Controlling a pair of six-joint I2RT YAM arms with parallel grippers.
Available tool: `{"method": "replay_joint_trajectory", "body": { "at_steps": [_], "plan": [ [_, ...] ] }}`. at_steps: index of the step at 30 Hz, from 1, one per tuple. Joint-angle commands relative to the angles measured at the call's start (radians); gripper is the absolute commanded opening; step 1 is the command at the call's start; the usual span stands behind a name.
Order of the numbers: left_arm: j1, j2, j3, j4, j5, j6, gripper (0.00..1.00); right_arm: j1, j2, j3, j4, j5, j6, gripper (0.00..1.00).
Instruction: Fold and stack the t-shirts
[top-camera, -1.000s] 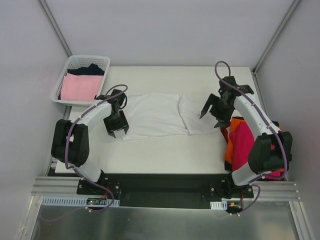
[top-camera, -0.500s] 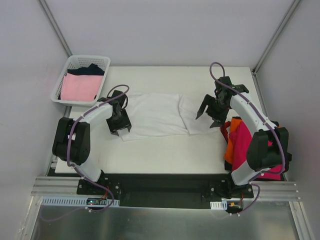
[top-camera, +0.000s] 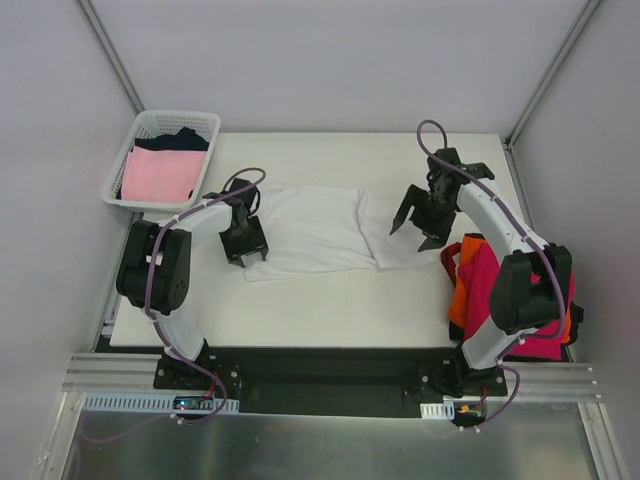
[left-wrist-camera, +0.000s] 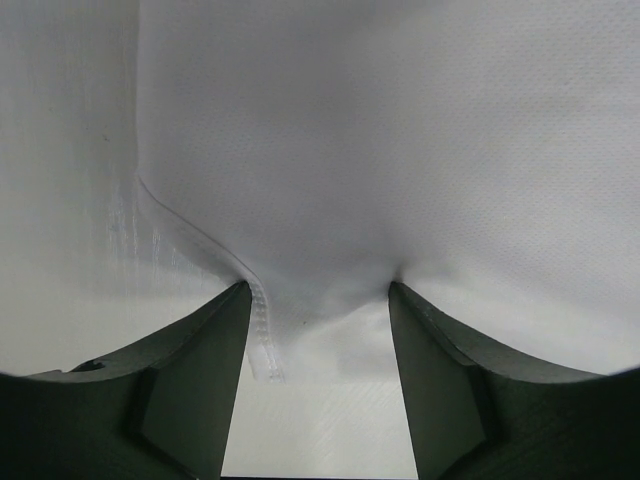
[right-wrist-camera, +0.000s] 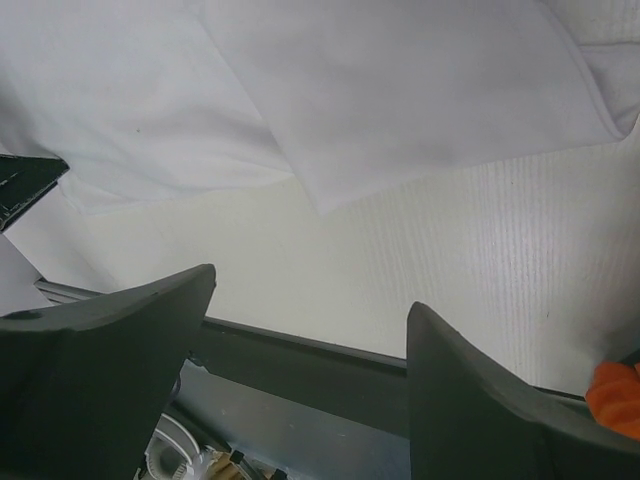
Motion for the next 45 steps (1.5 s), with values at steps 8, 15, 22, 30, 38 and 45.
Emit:
{"method": "replay_joint_trajectory", "body": {
  "at_steps": [8,15,22,30,38,45],
  "plan": [
    [0.001,-0.063,-0.098,0.022,0.011,0.018,0.04,0.045,0.094,0.119,-0.033,-0.027,0.011,0.82],
    [0.001,-0.119,-0.015,0.019,0.06,0.009,0.0,0.085,0.121,0.13,-0.033,-0.015,0.02,0.82],
    [0.002,-0.178,0.305,-0.051,0.207,-0.019,0.0,0.12,0.195,0.131,-0.027,-0.07,0.001,0.81],
    [0.002,-0.191,0.579,-0.136,0.304,-0.025,0.04,0.209,0.281,0.082,-0.015,-0.085,-0.046,0.81],
    [0.004,-0.251,0.646,-0.199,0.288,-0.028,0.06,0.23,0.295,0.016,0.028,-0.079,-0.057,0.81],
    [0.005,-0.27,0.714,-0.269,0.235,-0.007,0.08,0.247,0.33,0.001,0.064,-0.059,-0.08,0.81]
  ]
}}
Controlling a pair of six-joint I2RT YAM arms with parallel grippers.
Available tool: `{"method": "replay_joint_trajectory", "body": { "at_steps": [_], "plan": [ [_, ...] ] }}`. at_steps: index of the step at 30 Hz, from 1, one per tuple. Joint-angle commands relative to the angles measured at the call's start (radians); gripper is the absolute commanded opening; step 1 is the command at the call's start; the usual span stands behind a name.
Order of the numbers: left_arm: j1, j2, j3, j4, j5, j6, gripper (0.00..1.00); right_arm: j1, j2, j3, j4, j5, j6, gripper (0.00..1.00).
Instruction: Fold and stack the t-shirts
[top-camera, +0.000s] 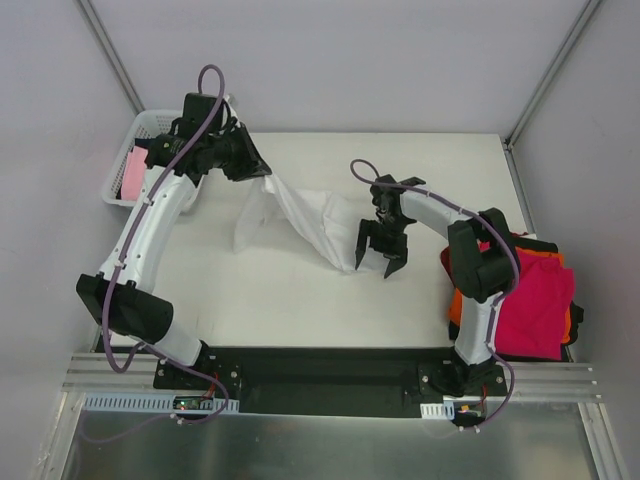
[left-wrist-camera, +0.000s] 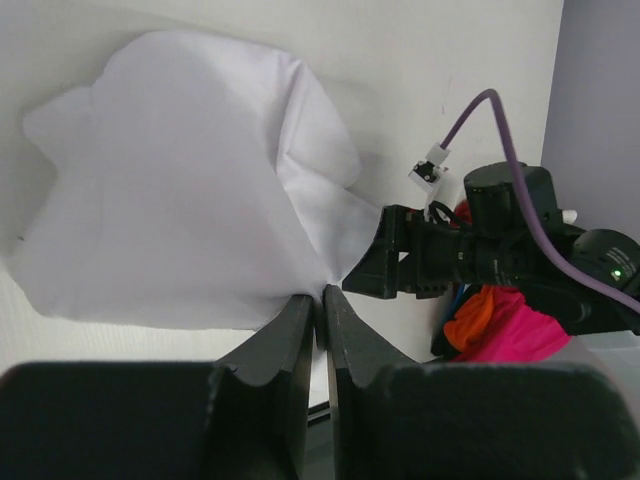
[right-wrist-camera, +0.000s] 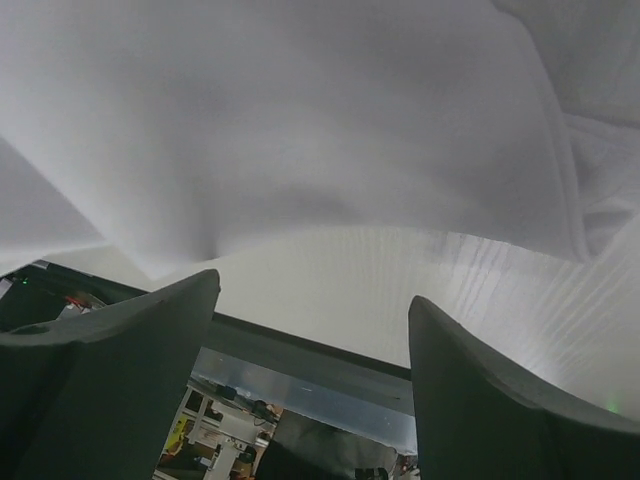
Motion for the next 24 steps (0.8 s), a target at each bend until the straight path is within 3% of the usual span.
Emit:
{"method": "replay_joint_trajectory", "body": {
  "at_steps": [1,16,24],
  "plan": [
    [0.003,-0.063,0.051,-0.058,-0.04,0.008,0.08,0.012,0.017,-0.018,0.028,0.016,-0.032,0.81],
    [0.01,-0.067,0.024,-0.108,-0.057,0.016,0.08,-0.127,0.019,-0.065,0.134,0.001,-0.046,0.82],
    [0.011,-0.05,0.036,-0.121,-0.065,0.013,0.08,-0.129,0.058,-0.054,0.167,-0.031,-0.046,0.78]
  ]
}}
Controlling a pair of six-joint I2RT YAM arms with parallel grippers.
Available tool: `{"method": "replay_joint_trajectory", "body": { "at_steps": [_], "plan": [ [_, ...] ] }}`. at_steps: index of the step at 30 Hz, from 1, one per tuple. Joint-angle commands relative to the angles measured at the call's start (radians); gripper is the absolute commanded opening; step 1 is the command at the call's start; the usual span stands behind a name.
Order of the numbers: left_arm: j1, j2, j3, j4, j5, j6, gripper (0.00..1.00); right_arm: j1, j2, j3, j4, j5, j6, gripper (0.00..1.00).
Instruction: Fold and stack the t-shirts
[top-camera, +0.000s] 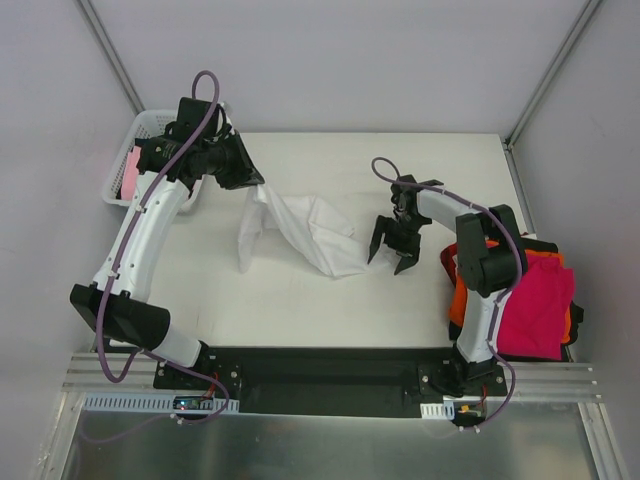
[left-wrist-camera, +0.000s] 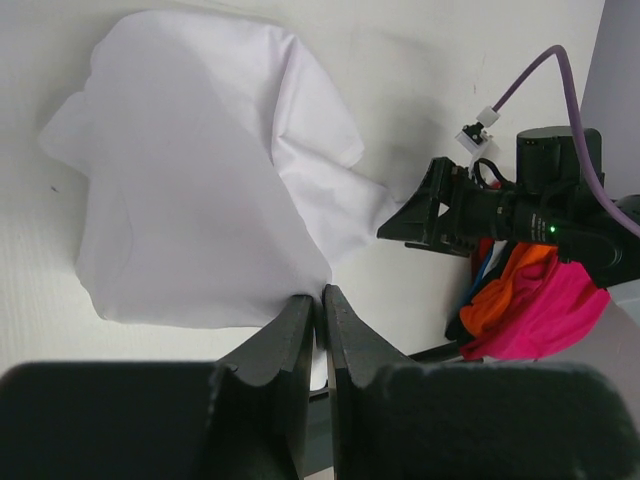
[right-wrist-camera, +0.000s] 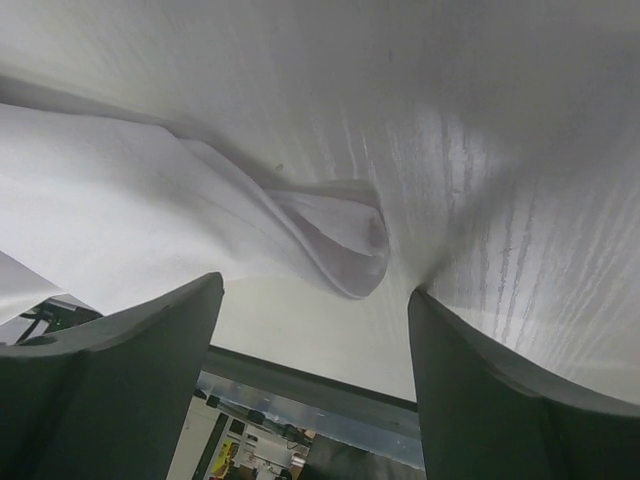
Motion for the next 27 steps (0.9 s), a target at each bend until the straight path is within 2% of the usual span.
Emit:
{"method": "replay_joint_trajectory", "body": {
  "at_steps": [1,3,4,6,7,8,14,22,27],
  "plan": [
    [0.009,0.0,0.025,-0.013,-0.025,0.003,0.08,-0.002,0.039,0.016,0.066,-0.019,-0.016,0.7],
    [0.009,0.0,0.024,-0.019,-0.026,0.002,0.08,-0.001,0.046,0.017,0.076,-0.032,-0.013,0.55],
    [0.009,0.0,0.022,-0.017,-0.026,0.0,0.08,-0.002,0.049,0.016,0.08,-0.032,-0.011,0.37],
    [0.009,0.0,0.018,-0.019,-0.028,-0.001,0.08,-0.001,0.052,0.02,0.083,-0.032,-0.013,0.2],
    [0.011,0.0,0.015,-0.02,-0.028,-0.003,0.08,-0.002,0.052,0.025,0.085,-0.032,-0.013,0.05],
    [0.009,0.0,0.013,-0.02,-0.027,-0.006,0.08,-0.002,0.052,0.025,0.085,-0.032,-0.011,0.01],
    [0.009,-0.009,0.025,-0.02,-0.016,-0.015,0.08,-0.004,-0.03,0.049,0.07,-0.03,0.006,0.01],
    [0.009,-0.024,0.137,-0.04,0.009,-0.027,0.08,-0.031,-0.21,0.219,-0.042,0.031,0.047,0.01],
    [0.009,-0.07,0.171,-0.043,0.026,-0.017,0.1,-0.062,-0.323,0.299,-0.122,0.103,0.018,0.01]
  ]
}}
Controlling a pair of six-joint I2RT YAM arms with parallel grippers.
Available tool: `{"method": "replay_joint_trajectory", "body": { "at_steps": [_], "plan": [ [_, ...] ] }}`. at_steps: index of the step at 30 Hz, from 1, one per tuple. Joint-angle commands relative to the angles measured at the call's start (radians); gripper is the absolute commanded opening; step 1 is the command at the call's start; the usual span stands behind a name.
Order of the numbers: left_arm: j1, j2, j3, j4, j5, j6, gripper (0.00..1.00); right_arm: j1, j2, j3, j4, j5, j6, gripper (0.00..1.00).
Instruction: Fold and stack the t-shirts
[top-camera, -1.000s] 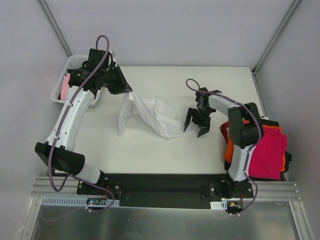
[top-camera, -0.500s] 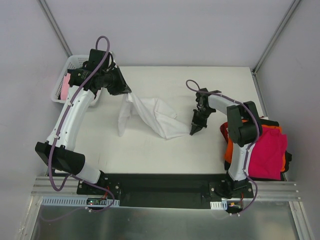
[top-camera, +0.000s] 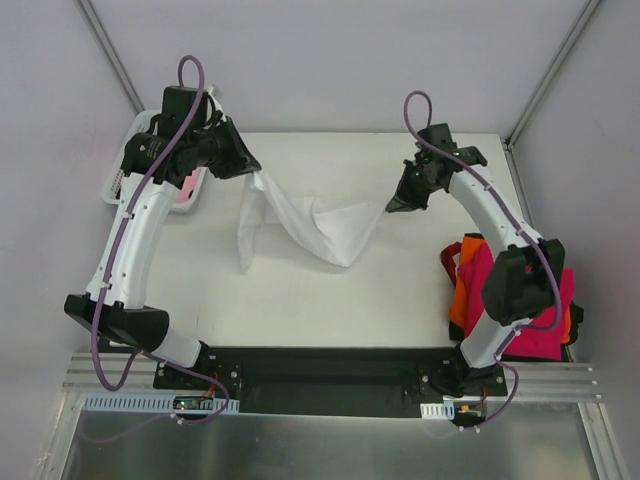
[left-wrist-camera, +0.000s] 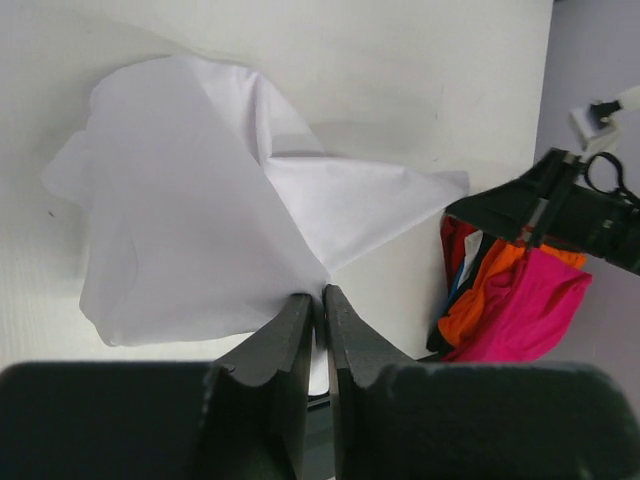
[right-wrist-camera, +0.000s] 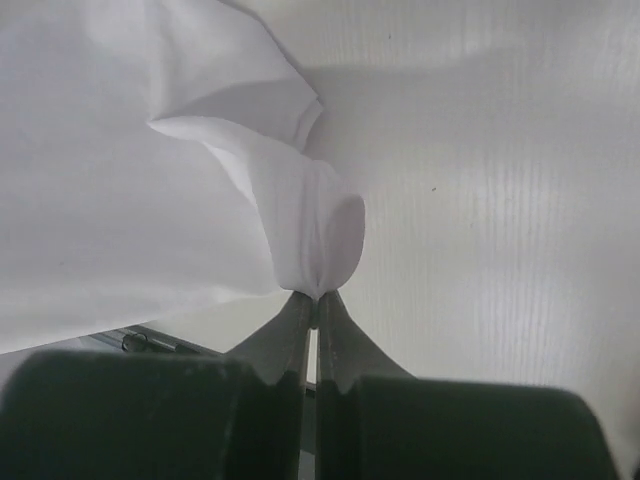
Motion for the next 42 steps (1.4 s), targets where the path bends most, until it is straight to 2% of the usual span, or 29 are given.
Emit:
{"method": "replay_joint_trajectory", "body": {
  "at_steps": [1,7,12,17,19,20,21,24,26,28,35,38,42],
  "plan": [
    [0.009,-0.074,0.057,-0.006,0.044,0.001,0.11,-0.029,-0.129,0.084,-0.117,0.106,-0.022,0.01],
    [0.007,-0.203,-0.031,-0.02,0.038,0.056,0.16,-0.091,-0.267,0.069,-0.159,0.151,-0.056,0.01],
    [0.007,-0.35,-0.127,-0.067,-0.06,0.086,0.22,-0.166,-0.403,0.034,-0.176,0.177,-0.077,0.01],
    [0.007,-0.386,-0.202,-0.084,-0.068,0.09,0.23,-0.181,-0.405,-0.023,-0.211,0.145,-0.103,0.01],
    [0.007,-0.364,-0.232,-0.084,-0.047,0.089,0.21,-0.178,-0.391,-0.084,-0.208,0.11,-0.094,0.06],
    [0.009,-0.354,-0.237,-0.084,-0.038,0.089,0.21,-0.18,-0.391,-0.106,-0.199,0.099,-0.079,0.11],
    [0.009,-0.332,-0.246,-0.083,-0.026,0.087,0.2,-0.178,-0.39,-0.124,-0.193,0.087,-0.073,0.35],
    [0.007,-0.3,-0.266,-0.06,0.013,0.09,0.22,-0.169,-0.4,-0.177,-0.17,0.051,-0.057,0.73],
    [0.007,-0.286,-0.288,-0.031,0.039,0.099,0.29,-0.151,-0.41,-0.186,-0.16,0.057,-0.056,0.79],
    [0.007,-0.255,-0.338,-0.015,0.053,0.109,0.34,-0.138,-0.403,-0.183,-0.162,0.064,-0.057,0.79],
    [0.007,-0.197,-0.637,0.135,0.125,0.101,0.33,-0.023,-0.312,-0.21,-0.092,-0.007,-0.039,0.76],
    [0.006,-0.202,-0.739,0.183,0.14,0.098,0.32,0.07,-0.197,-0.165,-0.068,-0.074,-0.039,0.73],
    [0.006,-0.197,-0.843,0.215,0.09,0.121,0.33,0.176,-0.031,-0.045,-0.097,-0.137,-0.071,0.73]
  ]
}}
